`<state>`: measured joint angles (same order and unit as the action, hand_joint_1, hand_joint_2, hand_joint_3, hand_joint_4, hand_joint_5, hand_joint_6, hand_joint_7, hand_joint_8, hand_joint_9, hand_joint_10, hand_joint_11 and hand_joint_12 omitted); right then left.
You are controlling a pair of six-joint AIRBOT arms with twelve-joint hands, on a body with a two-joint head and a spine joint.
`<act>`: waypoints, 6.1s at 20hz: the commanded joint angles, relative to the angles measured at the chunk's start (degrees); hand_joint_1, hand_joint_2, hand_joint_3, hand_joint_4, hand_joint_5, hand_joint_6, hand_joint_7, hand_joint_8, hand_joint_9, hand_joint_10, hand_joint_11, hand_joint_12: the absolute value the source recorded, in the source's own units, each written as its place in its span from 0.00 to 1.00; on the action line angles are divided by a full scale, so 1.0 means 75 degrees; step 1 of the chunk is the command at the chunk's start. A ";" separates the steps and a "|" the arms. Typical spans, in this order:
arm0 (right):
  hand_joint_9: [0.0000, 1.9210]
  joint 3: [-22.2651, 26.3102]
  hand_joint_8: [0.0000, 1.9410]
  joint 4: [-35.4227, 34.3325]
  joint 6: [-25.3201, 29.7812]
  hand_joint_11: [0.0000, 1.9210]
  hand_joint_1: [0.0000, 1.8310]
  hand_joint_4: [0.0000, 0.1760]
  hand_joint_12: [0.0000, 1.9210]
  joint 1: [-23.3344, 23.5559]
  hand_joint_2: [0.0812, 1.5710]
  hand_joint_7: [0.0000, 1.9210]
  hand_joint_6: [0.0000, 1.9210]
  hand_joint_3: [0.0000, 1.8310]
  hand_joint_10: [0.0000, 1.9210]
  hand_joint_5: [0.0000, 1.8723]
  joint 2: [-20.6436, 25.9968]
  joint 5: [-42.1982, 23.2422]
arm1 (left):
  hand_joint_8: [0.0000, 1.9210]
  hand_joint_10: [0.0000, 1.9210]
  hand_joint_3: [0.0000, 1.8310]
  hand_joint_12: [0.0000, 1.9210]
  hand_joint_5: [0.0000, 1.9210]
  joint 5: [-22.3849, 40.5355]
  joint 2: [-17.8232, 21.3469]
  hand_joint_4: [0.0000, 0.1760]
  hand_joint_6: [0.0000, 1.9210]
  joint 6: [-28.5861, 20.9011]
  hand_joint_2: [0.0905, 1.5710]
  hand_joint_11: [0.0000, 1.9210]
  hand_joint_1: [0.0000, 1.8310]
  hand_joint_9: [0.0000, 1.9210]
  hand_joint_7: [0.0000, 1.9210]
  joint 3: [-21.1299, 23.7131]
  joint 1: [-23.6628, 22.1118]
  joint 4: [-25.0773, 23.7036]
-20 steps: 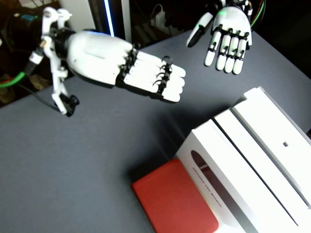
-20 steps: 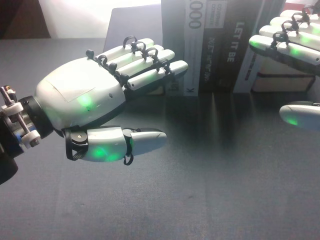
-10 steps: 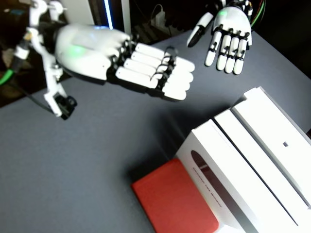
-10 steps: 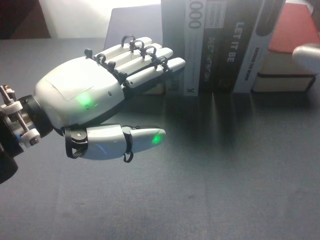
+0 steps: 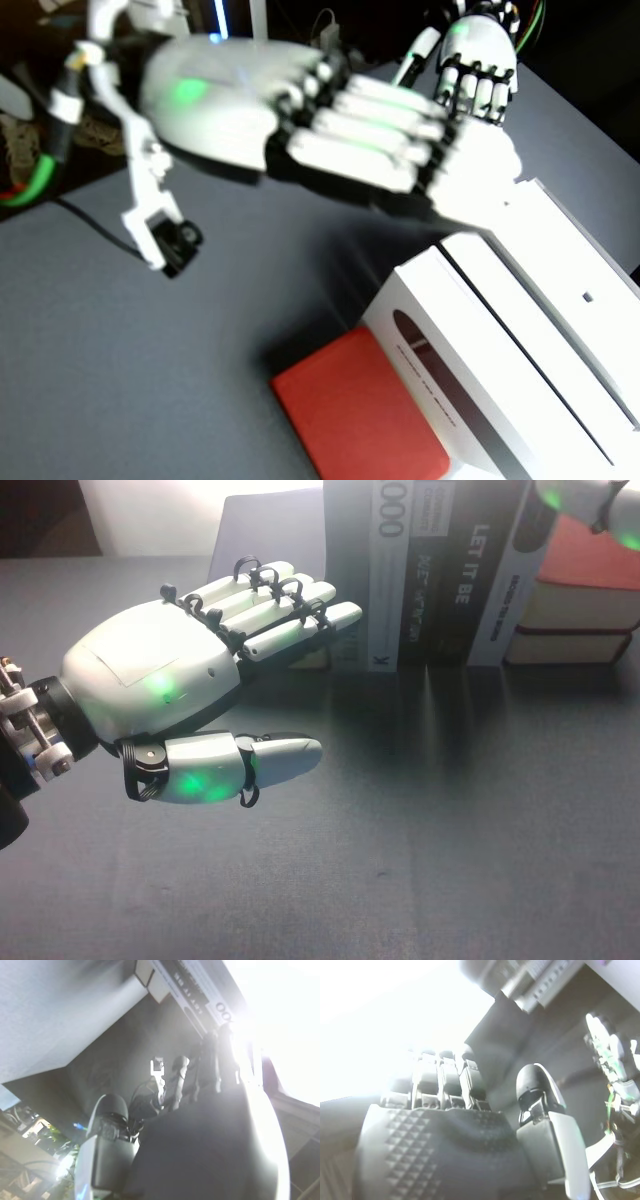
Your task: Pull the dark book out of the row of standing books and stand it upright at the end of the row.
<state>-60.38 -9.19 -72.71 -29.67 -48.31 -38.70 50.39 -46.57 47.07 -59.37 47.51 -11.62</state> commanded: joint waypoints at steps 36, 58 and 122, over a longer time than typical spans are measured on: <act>0.00 0.0931 0.00 0.0811 0.0676 0.00 0.01 0.00 0.00 -0.0453 0.88 0.00 0.00 0.00 0.00 0.24 0.0921 -0.1776 | 0.00 0.00 0.00 0.00 0.00 0.1361 0.0054 0.52 0.00 -0.0020 0.82 0.00 0.00 0.00 0.00 0.0046 0.0388 0.0607; 0.00 -0.0030 0.00 0.0005 -0.0062 0.00 0.09 0.00 0.00 0.0372 0.83 0.04 0.14 0.00 0.00 0.39 -0.0127 -0.0206 | 0.00 0.00 0.00 0.00 0.00 0.1500 0.0032 0.38 0.00 -0.0019 0.83 0.00 0.00 0.00 0.00 0.0061 0.0505 0.0722; 0.17 0.2116 0.12 0.1814 0.4768 0.06 0.05 0.00 0.93 -0.5082 0.94 0.35 0.48 0.00 0.55 0.23 0.1919 -0.5717 | 0.00 0.00 0.00 0.00 0.00 0.1856 0.0077 0.62 0.00 0.0024 0.82 0.00 0.00 0.00 0.00 0.0130 0.0902 0.1188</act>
<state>-44.62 6.13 -37.26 -68.10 -34.22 -73.63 56.71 -46.15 47.11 -58.65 54.61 -3.11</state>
